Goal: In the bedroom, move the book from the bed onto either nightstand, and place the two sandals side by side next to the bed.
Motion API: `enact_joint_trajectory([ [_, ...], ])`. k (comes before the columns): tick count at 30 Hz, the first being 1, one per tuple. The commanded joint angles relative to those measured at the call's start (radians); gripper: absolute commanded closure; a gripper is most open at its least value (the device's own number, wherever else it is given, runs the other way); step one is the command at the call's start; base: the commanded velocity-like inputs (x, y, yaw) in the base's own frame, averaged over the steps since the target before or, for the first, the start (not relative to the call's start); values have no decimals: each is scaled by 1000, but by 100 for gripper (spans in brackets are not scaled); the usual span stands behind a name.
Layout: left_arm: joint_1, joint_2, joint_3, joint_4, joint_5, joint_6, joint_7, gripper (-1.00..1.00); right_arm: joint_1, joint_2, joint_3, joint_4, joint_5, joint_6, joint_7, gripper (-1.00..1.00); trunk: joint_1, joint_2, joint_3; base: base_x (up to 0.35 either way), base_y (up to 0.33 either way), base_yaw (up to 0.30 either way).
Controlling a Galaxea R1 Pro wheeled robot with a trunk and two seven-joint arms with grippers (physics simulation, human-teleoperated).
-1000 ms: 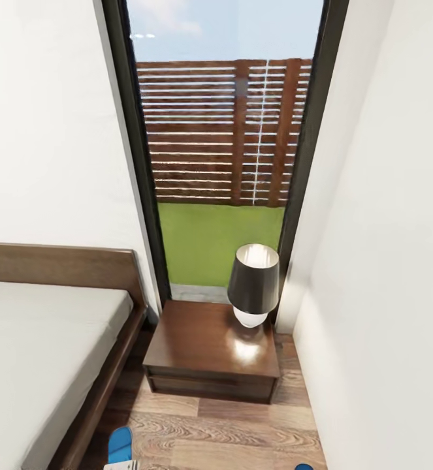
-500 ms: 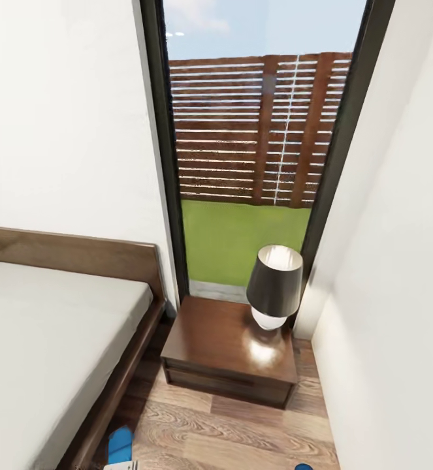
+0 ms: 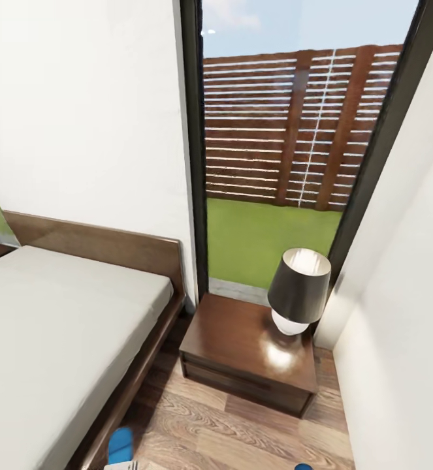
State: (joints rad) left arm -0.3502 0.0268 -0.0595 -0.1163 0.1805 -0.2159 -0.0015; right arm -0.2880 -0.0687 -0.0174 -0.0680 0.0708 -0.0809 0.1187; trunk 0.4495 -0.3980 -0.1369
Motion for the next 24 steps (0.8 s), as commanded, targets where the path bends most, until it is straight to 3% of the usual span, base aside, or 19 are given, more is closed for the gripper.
enact_joint_trajectory([
  [1, -1, 0, -6, 1, 9, -3, 0, 100, -1, 0, -2, 1, 7, -3, 2, 100, 1, -2, -2, 0, 0, 246],
  [24, 32, -5, -9, 5, 5, 0, 0, 100, 0, -5, -5, 30, 5, -3, 2, 100, 1, -2, -10, 0, 0, 249],
])
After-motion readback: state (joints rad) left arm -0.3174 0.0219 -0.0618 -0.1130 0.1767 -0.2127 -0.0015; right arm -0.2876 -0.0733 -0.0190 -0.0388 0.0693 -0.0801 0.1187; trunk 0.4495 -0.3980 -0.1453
